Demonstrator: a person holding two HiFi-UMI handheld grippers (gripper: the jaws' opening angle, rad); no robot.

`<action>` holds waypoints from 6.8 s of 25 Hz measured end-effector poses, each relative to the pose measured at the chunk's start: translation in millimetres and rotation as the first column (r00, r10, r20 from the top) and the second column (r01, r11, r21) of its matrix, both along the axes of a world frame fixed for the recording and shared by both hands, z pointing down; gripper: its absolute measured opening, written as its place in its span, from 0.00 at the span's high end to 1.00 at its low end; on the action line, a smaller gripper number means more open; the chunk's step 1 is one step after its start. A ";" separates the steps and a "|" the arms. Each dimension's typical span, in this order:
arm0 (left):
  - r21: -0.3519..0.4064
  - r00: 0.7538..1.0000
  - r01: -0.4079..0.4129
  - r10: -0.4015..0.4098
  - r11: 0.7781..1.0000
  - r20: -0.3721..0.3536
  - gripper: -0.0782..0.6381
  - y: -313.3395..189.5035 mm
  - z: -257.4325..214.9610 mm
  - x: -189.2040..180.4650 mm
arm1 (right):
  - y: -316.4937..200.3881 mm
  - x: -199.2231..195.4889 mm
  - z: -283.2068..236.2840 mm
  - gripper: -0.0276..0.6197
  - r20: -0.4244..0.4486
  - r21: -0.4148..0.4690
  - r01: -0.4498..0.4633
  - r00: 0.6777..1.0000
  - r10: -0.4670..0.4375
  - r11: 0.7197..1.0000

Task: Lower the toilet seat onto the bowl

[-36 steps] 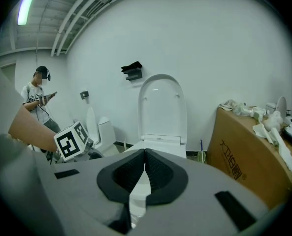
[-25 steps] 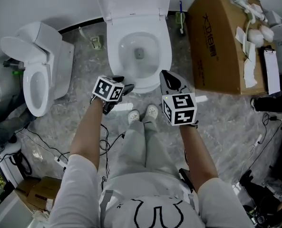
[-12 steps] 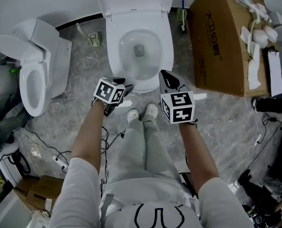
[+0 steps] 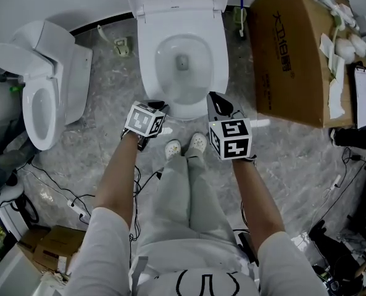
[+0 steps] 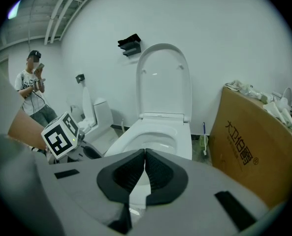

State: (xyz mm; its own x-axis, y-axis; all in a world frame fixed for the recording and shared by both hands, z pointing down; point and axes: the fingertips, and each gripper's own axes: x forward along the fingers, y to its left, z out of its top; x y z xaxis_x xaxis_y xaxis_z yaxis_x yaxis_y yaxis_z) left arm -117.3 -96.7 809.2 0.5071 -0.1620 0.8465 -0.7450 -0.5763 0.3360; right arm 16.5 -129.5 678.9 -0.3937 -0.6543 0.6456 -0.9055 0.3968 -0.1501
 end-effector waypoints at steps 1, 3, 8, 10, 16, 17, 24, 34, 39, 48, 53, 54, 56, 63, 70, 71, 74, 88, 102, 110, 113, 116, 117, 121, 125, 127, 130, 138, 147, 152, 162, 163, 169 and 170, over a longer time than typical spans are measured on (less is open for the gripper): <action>0.002 1.000 0.003 -0.003 1.000 0.003 0.80 0.4 3.0 -0.2 | 1.2 0.7 4.4 0.91 -0.001 -0.005 0.000 1.000 0.000 1.000; 0.001 1.000 0.008 -0.008 1.000 0.009 0.81 1.0 8.5 -0.7 | 2.8 2.0 13.1 0.91 -0.003 -0.016 -0.002 1.000 0.002 1.000; -0.002 1.000 0.016 -0.016 1.000 0.023 0.81 2.6 20.9 -1.5 | 4.3 6.2 30.3 0.91 -0.001 -0.042 -0.018 1.000 0.018 0.999; -0.001 0.999 0.022 -0.022 1.000 0.030 0.82 2.6 25.5 -1.5 | 4.3 8.1 36.2 0.91 0.004 -0.049 -0.027 1.000 0.028 0.998; -0.008 0.999 0.034 -0.033 0.999 0.042 0.82 5.6 41.2 -1.4 | 7.5 7.2 55.0 0.91 0.013 -0.071 -0.027 1.000 0.028 0.997; -0.006 0.999 0.034 -0.034 0.999 0.039 0.82 5.9 45.3 -1.0 | 7.6 6.9 57.9 0.91 0.012 -0.073 -0.025 1.000 0.026 0.997; 0.007 0.996 0.053 -0.054 0.999 0.064 0.83 4.4 63.4 -1.7 | 11.1 5.2 84.1 0.91 0.049 -0.110 -0.071 0.996 0.077 0.991; -0.007 0.994 0.055 -0.054 0.998 0.099 0.84 6.1 80.4 -3.6 | 18.4 6.1 109.5 0.91 0.023 -0.150 -0.079 0.996 0.083 0.986; 0.011 0.991 0.068 -0.068 0.998 0.111 0.87 3.5 83.4 -6.0 | 19.5 3.2 114.3 0.91 0.019 -0.156 -0.078 0.996 0.082 0.985; 0.038 0.991 0.008 -0.013 0.999 0.135 0.88 4.6 75.5 -7.0 | 17.7 -4.5 108.8 0.91 0.015 -0.151 -0.062 0.998 0.065 0.987; 0.105 0.992 0.055 -0.066 0.993 0.105 0.88 -10.0 51.2 -4.9 | 17.0 -2.9 94.6 0.91 0.009 -0.138 -0.057 0.998 0.059 0.989; 0.116 0.993 0.062 -0.073 0.991 0.097 0.88 -13.0 45.9 -4.3 | 16.0 -3.1 90.8 0.91 0.011 -0.133 -0.058 0.998 0.060 0.989; 0.134 0.993 0.071 -0.082 0.988 0.082 0.88 -18.3 37.5 -3.6 | 13.9 -4.5 83.1 0.91 0.015 -0.122 -0.055 0.998 0.057 0.991; 0.183 0.991 0.119 -0.127 0.976 0.034 0.88 -23.3 1.2 -3.2 | 14.5 -6.1 54.8 0.91 0.019 -0.095 -0.044 0.999 0.046 0.994; 0.212 0.985 0.168 -0.172 0.963 0.000 0.88 -28.5 -38.4 -1.9 | 14.1 -2.0 14.5 0.91 0.028 -0.049 -0.029 0.999 0.031 0.998; 0.217 0.984 0.175 -0.178 0.960 -0.006 0.88 -29.5 -44.9 -1.4 | 13.5 -2.1 5.4 0.91 0.038 -0.028 -0.022 0.999 0.023 0.999; 0.236 0.982 0.184 -0.186 0.954 -0.015 0.88 -33.2 -62.4 0.3 | 11.6 -1.7 -14.8 0.91 0.044 0.005 0.001 0.999 -0.001 1.000; 0.287 0.945 0.323 -0.291 0.902 -0.149 0.88 -37.3 -160.0 5.7 | 9.8 0.8 -92.3 0.92 0.025 0.053 0.002 1.000 -0.003 0.999; 0.396 0.955 0.295 -0.254 0.870 -0.154 0.88 -50.1 -236.7 -3.7 | 7.8 -7.6 -158.0 0.92 0.015 0.115 0.032 0.999 -0.034 0.993; 0.463 0.951 0.306 -0.244 0.832 -0.190 0.88 -57.6 -281.9 -3.1 | 2.7 -4.0 -196.9 0.92 0.026 0.168 0.016 0.999 -0.020 0.986; 0.488 0.951 0.305 -0.237 0.818 -0.197 0.88 -57.7 -296.5 -3.7 | 1.7 -3.2 -211.6 0.92 0.036 0.190 0.012 0.999 -0.019 0.982; 0.518 0.949 0.313 -0.235 0.796 -0.211 0.88 -62.7 -316.0 -7.0 | -1.4 -3.7 -227.3 0.92 0.039 0.217 0.013 0.999 -0.022 0.976; 0.529 0.947 0.317 -0.235 0.787 -0.218 0.88 -64.3 -323.2 -7.8 | -2.0 -3.4 -232.2 0.92 0.038 0.226 0.013 0.999 -0.023 0.974; 0.571 0.942 0.333 -0.233 0.751 -0.242 0.88 -70.2 -350.3 -10.7 | -5.8 -1.4 -250.3 0.92 0.048 0.259 0.005 0.999 -0.018 0.966; 0.607 0.940 0.338 -0.228 0.719 -0.254 0.88 -74.5 -374.1 -15.7 | -12.6 0.3 -270.3 0.92 0.048 0.294 -0.006 0.999 -0.009 0.956; 0.628 0.940 0.339 -0.221 0.701 -0.260 0.88 -75.7 -387.7 -18.3 | -15.4 0.8 -283.4 0.92 0.052 0.318 -0.008 0.999 -0.009 0.948; 0.662 0.937 0.346 -0.215 0.665 -0.274 0.88 -79.7 -410.8 -22.4 | -20.4 2.3 -306.7 0.92 0.052 0.364 -0.009 0.999 -0.011 0.932; 0.739 0.930 0.367 -0.221 0.565 -0.294 0.88 -79.4 -462.8 -28.7 | -17.4 10.7 -354.8 0.91 -0.017 0.480 0.049 0.999 -0.046 0.876; 0.828 0.928 0.372 -0.154 0.419 -0.339 0.88 -64.9 -546.8 -30.1 | -7.4 17.3 -412.3 0.91 0.028 0.594 0.018 0.999 -0.044 0.804; 0.850 0.924 0.382 -0.122 0.362 -0.363 0.88 -54.4 -581.1 -28.4 | 0.4 17.6 -434.1 0.91 0.057 0.624 -0.006 0.998 -0.037 0.781; 0.906 0.929 0.369 -0.109 0.207 -0.353 0.88 -37.5 -636.7 -43.6 | 12.5 30.1 -490.4 0.92 0.077 0.725 -0.064 0.997 0.011 0.686; 0.912 0.930 0.366 -0.104 0.188 -0.352 0.88 -35.2 -641.7 -45.6 | 14.1 30.7 -494.7 0.91 0.073 0.740 -0.065 0.997 0.017 0.670; 0.929 0.932 0.359 -0.077 0.088 -0.353 0.88 -22.3 -668.0 -51.6 | 23.5 32.0 -512.2 0.92 0.039 0.792 -0.053 0.999 0.036 0.608; 0.929 0.931 0.362 -0.077 0.079 -0.356 0.88 -21.4 -670.7 -52.5 | 24.4 31.8 -513.9 0.91 0.036 0.797 -0.052 0.999 0.039 0.602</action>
State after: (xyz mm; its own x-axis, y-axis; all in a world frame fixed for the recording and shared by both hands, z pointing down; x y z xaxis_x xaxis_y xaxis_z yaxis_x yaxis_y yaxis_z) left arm -169.7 -118.1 138.5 0.3764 -0.8934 -0.2453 -0.9170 -0.3215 -0.2363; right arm 48.3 -105.0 165.0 -0.3533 -0.9241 -0.1459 -0.9262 0.3236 0.1933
